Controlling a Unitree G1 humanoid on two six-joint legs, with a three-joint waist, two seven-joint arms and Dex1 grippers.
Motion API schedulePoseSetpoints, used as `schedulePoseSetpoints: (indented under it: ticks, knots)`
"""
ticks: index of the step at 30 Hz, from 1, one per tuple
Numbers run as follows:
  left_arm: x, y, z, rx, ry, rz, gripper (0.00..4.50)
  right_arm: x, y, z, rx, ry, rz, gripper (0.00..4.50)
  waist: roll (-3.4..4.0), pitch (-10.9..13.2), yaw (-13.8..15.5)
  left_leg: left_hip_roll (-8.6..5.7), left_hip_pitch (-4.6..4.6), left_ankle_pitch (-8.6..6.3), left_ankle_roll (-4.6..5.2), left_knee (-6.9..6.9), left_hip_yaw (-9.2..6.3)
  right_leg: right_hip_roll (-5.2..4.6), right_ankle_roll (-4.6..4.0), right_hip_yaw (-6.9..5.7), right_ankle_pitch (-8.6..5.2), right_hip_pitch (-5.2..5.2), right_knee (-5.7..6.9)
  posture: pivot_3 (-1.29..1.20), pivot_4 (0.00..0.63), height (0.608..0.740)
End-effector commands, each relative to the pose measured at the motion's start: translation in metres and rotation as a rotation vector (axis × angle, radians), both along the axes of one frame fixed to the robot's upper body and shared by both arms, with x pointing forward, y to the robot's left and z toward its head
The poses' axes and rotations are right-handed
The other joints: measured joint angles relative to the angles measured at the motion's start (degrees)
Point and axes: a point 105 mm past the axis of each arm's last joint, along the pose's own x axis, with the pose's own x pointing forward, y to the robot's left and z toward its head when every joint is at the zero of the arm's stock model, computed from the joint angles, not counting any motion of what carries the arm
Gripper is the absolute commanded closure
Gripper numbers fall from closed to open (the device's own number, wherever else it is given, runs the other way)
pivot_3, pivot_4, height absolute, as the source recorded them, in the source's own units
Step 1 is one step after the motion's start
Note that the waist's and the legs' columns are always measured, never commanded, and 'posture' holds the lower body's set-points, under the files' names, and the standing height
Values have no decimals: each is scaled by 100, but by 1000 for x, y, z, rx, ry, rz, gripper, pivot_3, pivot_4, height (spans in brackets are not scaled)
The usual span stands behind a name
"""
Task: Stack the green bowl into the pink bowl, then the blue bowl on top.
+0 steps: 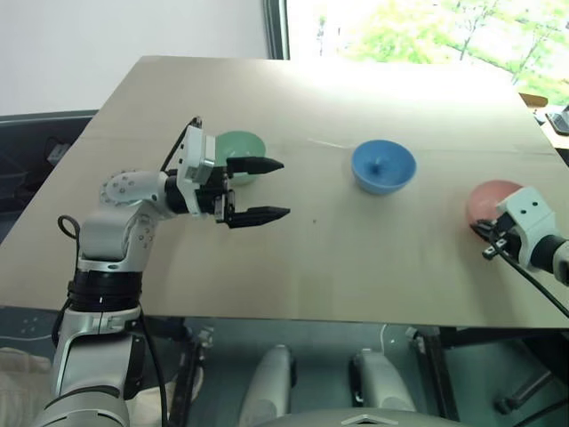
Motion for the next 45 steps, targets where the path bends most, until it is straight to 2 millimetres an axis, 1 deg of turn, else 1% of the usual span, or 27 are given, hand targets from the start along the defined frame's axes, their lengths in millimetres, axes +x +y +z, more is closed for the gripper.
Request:
schedulePoseSetpoints:
  ticks: [1,3,5,7,10,12,15,22,27,31,34,36,37,38,40,41,42,44,45]
  knots:
    - [-3,4,7,3,-43,4,0,-21,72,35,99,-81,274,4407,3,2,-21,2,0,0,0,0,0,1,0,0,0,-1,1,0,150,740]
    - [-2,5,6,2,-40,8,0,-39,109,33,126,-53,420,4407,3,2,-47,8,0,0,0,-1,-4,8,0,-1,0,-1,2,0,150,740]
    - [-1,5,5,0,-36,11,0,-52,136,27,137,-32,527,4407,3,2,-46,8,0,0,0,-1,-9,8,0,-5,0,0,2,0,150,740]
    - [0,4,2,3,-32,12,0,-56,153,22,143,-10,580,4407,-1,1,-36,6,0,0,0,1,-8,7,0,-6,0,3,-1,0,150,740]
    - [0,3,-1,17,-34,6,0,-49,165,14,131,14,582,4407,-1,1,-14,1,-2,0,0,6,-7,2,0,-5,0,3,-1,0,150,740]
    - [0,2,-1,22,-39,2,0,-44,166,7,85,38,579,4407,-1,1,0,1,0,0,0,6,-8,3,0,-6,0,1,2,0,150,740]
    - [0,3,1,22,-45,3,0,-39,160,0,50,65,550,4407,-1,2,21,1,-4,0,0,5,-14,3,-1,-12,0,0,0,0,150,740]
    - [-1,4,1,21,-45,10,0,-25,143,-5,16,64,481,4407,-1,1,15,1,-2,0,0,4,-14,3,-1,-12,0,2,-1,0,150,740]
    - [-1,3,1,16,-46,15,0,-3,136,-2,-3,22,438,4407,-1,1,5,1,0,0,0,5,-12,3,0,-10,0,3,0,0,150,740]
    - [-2,3,2,12,-50,18,0,8,135,4,-20,-12,436,4407,-1,1,1,2,0,0,0,5,-12,3,-1,-10,0,1,3,0,150,740]
    - [-3,2,3,1,-50,25,0,1,138,5,-9,22,483,4407,-1,2,3,2,-3,0,0,4,-12,3,-1,-10,0,0,2,0,150,740]
    - [-4,2,3,-4,-47,32,0,-2,137,3,-11,37,489,3796,0,2,3,2,-4,0,0,4,-13,3,-1,-10,0,0,0,0,150,740]
    - [-4,3,3,-7,-45,35,0,-3,136,2,-13,42,489,3662,0,2,5,2,-4,0,0,4,-12,3,-1,-10,0,0,0,0,150,740]
    - [-4,3,2,-10,-42,38,0,-4,135,1,-15,47,489,3237,0,2,5,2,-4,0,0,4,-13,3,-1,-11,0,0,0,0,150,740]
    - [-3,2,2,-15,-37,45,0,-7,133,2,-18,50,493,2651,0,2,3,2,-4,0,0,4,-12,3,-1,-11,0,0,0,0,150,740]
    - [-2,2,1,-18,-34,50,0,-8,133,5,-18,47,494,2310,0,2,4,2,-4,0,0,4,-12,3,-1,-11,0,0,0,0,150,740]
    - [-2,3,1,-20,-32,53,0,-9,132,8,-17,41,494,1838,0,2,4,2,-4,0,0,4,-12,3,-1,-10,0,0,0,0,150,740]
    - [-1,4,-1,-24,-25,62,0,-11,131,21,-8,22,497,1190,1,2,4,2,-4,0,0,4,-13,3,-1,-11,0,0,0,0,150,740]
    - [-1,5,-2,-26,-21,66,0,-10,130,29,-5,-3,493,774,1,3,5,2,-4,0,0,4,-13,3,-1,-11,0,-1,0,0,150,740]
